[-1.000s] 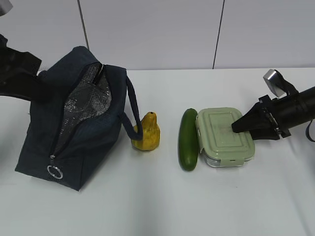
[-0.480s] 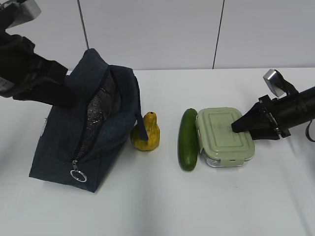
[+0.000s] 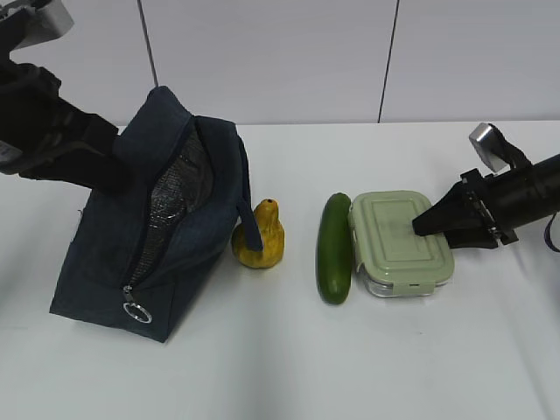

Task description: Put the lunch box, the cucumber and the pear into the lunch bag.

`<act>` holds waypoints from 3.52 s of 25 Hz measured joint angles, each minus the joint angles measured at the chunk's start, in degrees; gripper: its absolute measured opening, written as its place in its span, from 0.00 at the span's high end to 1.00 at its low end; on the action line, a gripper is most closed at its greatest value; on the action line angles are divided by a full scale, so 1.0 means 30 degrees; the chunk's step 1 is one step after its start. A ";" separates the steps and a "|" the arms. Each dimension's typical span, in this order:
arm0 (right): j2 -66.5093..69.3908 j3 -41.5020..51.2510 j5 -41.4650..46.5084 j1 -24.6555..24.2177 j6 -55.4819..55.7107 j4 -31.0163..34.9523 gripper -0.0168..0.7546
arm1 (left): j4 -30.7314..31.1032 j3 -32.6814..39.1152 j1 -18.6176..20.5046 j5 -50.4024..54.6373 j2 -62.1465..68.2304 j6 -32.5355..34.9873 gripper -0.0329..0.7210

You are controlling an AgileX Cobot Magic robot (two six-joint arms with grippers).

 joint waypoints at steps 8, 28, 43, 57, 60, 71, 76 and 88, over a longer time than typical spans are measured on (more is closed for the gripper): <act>0.0000 0.0000 0.0000 -0.0068 0.0000 -0.0035 0.49 | 0.0000 0.0000 0.0000 -0.0033 0.0000 0.0000 0.96; -0.0767 0.0000 -0.0604 -0.0269 0.0345 -0.0513 0.50 | 0.0000 0.0000 0.0000 -0.0259 0.0000 0.0015 0.96; -0.2161 0.0000 -0.0851 -0.0269 0.1221 0.0006 0.50 | 0.0000 0.0000 0.0000 -0.0317 0.0000 0.0015 0.96; -0.4003 0.0000 -0.0817 -0.0269 0.1858 0.1124 0.50 | 0.0000 0.0000 0.0000 -0.0390 0.0000 0.0015 0.96; -0.4333 0.0000 -0.0817 -0.0269 0.2079 0.1203 0.50 | 0.0000 0.0000 0.0000 -0.0406 0.0000 0.0015 0.96; -0.5698 0.0033 -0.0655 0.0990 0.2117 0.1314 0.50 | 0.0000 0.0000 0.0000 -0.0527 0.0000 0.0015 0.96; -0.5997 0.0033 -0.0531 0.2323 0.2151 0.1566 0.50 | 0.0000 0.0000 0.0000 -0.0527 0.0000 0.0015 0.96; -0.6275 0.0033 -0.0492 0.4650 0.2257 0.3528 0.50 | 0.0000 0.0000 0.0000 -0.0533 0.0000 0.0015 0.96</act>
